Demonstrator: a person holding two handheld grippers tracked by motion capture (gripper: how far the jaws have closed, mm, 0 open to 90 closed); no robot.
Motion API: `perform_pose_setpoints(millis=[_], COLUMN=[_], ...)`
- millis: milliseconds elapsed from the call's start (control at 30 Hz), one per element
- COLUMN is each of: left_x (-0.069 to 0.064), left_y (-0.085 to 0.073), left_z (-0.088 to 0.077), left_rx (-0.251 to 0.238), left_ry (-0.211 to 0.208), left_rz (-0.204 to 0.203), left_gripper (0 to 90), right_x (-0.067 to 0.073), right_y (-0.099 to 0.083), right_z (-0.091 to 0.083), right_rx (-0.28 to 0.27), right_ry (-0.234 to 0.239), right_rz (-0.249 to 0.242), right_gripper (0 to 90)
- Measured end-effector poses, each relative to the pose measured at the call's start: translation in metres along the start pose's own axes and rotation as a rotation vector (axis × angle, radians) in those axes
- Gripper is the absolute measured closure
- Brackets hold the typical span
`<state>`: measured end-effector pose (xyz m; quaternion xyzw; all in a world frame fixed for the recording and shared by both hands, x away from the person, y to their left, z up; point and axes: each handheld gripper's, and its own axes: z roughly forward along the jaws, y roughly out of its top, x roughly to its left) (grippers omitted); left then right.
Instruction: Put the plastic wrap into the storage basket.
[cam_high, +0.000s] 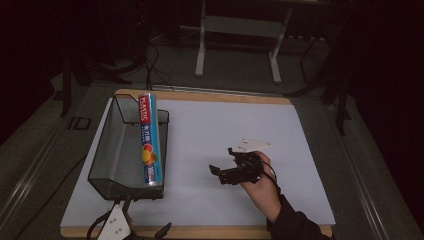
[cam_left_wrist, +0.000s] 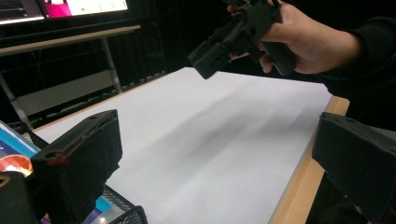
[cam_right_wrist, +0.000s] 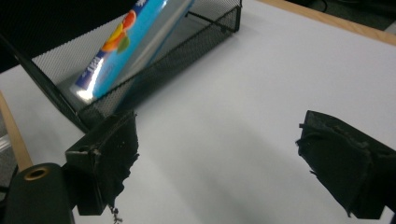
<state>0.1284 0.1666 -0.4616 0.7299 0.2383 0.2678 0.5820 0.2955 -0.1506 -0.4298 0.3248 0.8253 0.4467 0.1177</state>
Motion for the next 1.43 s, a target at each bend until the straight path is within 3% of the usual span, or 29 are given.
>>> perform_pose_setpoints(millis=[467,833,1033,1433], left_x=[0.000,0.000,-0.001,0.000], left_y=[0.000,0.000,0.000,0.001], left_z=[0.001,0.000,0.000,-0.001], left_rx=[0.001,0.002,0.004,0.000], left_ry=[-0.003,0.001,0.000,0.002], left_rz=[0.002,0.005,0.009,0.009], left_gripper=[2.4,2.4,2.4,2.4], right_x=[-0.010,-0.009,-0.011,-0.014], right_y=[-0.033,-0.051,-0.061,-0.063], right_z=[-0.031,-0.045,-0.044,-0.038], right_rx=[0.001,-0.011,-0.006,-0.028], right_ry=[-0.045,-0.087,-0.091,-0.103], right_rz=[0.029,0.004,-0.021,-0.049], right_gripper=[11.7,11.7,11.7,11.7])
